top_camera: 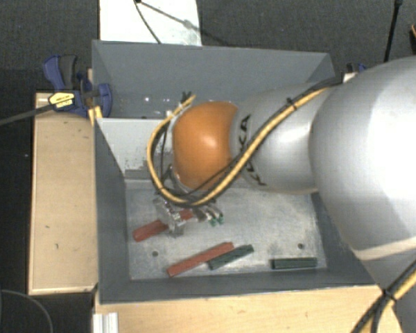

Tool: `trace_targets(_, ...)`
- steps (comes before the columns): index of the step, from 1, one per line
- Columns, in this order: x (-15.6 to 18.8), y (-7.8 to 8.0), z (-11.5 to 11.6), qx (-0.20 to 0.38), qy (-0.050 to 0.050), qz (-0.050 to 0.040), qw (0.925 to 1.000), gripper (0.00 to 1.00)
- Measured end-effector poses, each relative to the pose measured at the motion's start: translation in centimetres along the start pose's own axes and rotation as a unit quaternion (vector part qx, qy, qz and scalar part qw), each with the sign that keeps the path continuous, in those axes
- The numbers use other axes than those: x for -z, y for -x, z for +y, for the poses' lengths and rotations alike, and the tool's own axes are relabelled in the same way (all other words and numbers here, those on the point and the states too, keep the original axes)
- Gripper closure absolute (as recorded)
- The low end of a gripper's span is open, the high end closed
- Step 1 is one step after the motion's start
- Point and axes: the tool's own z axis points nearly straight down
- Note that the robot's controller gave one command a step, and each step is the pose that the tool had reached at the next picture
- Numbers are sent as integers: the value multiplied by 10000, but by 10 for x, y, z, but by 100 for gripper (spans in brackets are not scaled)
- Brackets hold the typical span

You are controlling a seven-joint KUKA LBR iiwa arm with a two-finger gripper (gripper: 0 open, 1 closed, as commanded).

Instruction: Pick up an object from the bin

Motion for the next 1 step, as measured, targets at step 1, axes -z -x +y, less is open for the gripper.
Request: trace_targets(1,32,2,0,-29,-5,-9,10000,100)
